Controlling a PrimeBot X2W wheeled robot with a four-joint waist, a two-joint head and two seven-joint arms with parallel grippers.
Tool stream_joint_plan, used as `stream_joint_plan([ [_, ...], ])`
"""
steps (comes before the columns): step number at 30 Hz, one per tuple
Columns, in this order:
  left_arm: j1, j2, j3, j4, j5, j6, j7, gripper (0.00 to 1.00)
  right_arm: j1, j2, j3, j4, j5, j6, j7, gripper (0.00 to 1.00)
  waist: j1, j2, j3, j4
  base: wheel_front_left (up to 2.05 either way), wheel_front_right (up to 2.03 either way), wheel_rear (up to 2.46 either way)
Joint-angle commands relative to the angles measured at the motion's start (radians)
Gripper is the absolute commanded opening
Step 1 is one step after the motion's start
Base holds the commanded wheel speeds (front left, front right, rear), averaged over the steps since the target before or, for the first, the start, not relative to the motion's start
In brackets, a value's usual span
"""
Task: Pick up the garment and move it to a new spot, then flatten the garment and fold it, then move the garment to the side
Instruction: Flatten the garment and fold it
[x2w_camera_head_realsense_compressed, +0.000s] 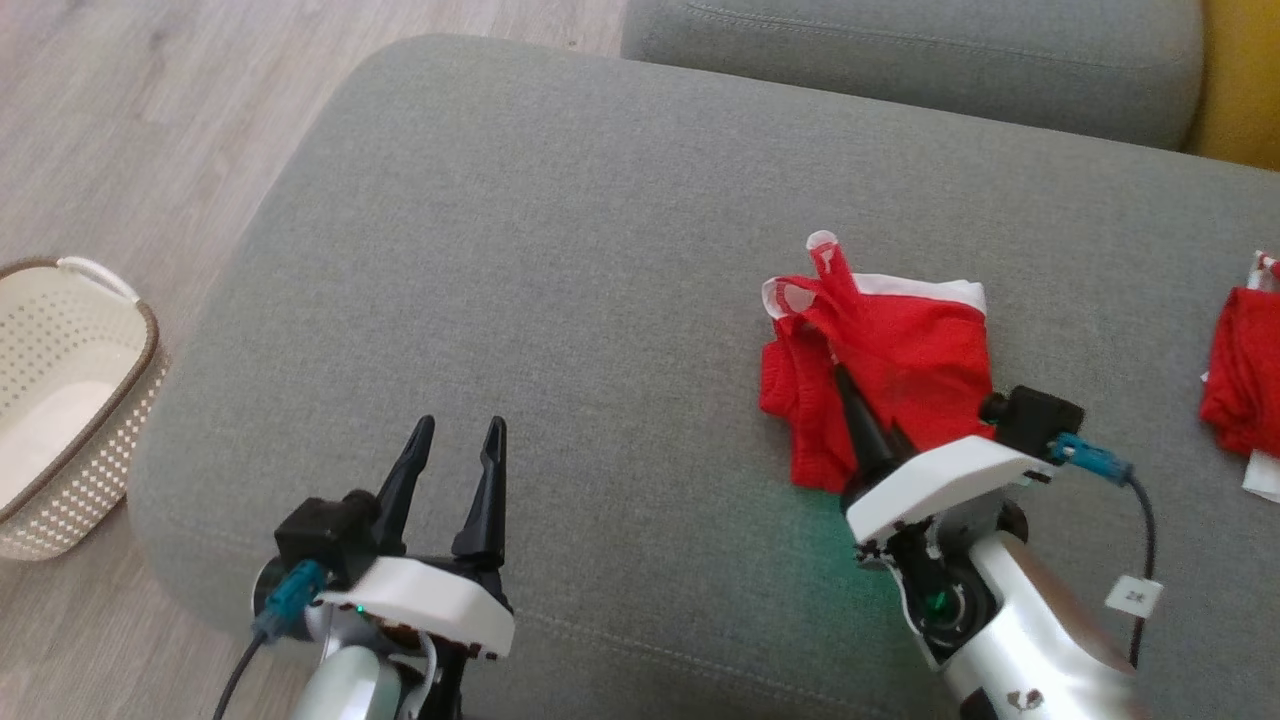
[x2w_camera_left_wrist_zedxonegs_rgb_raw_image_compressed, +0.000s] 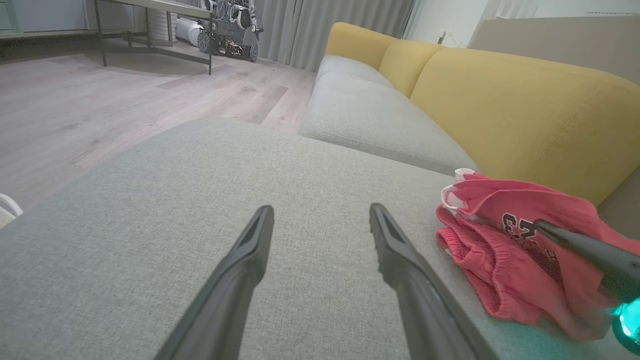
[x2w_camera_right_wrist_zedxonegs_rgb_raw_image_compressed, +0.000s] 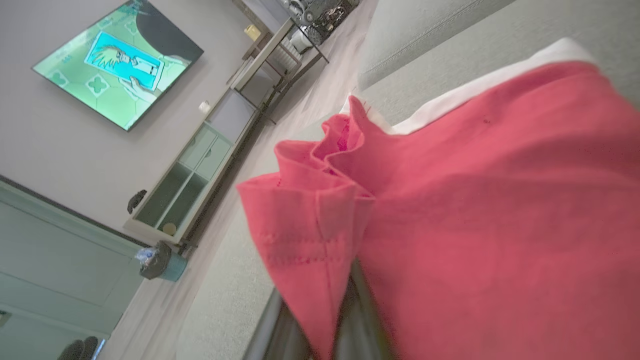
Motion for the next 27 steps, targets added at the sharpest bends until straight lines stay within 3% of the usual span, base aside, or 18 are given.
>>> stream_joint_plan([
  [1,-0.027,0.005,0.031,-0.028,0.002,0.006,-0.012,1.00,-0.052,0.005,0.035,-0.015,-0.023,0.007,-0.007,0.01,0.0000,0.0000,0.005,0.006,0.00,0.00,0.00],
  [2,-0.028,0.005,0.031,-0.027,0.001,0.006,-0.012,1.00,-0.058,0.005,0.048,-0.003,-0.038,0.007,-0.008,0.94,0.0000,0.0000,0.006,0.009,0.00,0.00,0.00],
  [3,-0.028,0.005,0.031,-0.026,-0.001,0.007,-0.012,1.00,-0.061,0.005,0.061,0.004,-0.043,0.007,-0.007,1.00,0.0000,0.0000,0.008,0.011,0.00,0.00,0.00],
  [16,-0.032,0.005,0.031,-0.024,-0.016,0.015,-0.012,1.00,-0.069,0.005,0.201,0.098,-0.121,0.007,0.058,1.00,0.0000,0.0000,0.018,0.008,0.00,0.00,0.00],
  [20,-0.037,0.005,0.032,-0.026,-0.019,0.016,-0.012,1.00,-0.089,0.005,0.192,0.147,-0.150,0.007,0.044,1.00,0.0000,0.0000,0.021,-0.003,0.00,0.00,0.00],
  [27,-0.052,0.005,0.047,-0.047,-0.015,0.016,-0.012,1.00,-0.112,-0.011,0.138,0.062,-0.131,0.007,-0.039,1.00,0.0000,0.0000,0.016,-0.062,0.00,0.00,0.00],
])
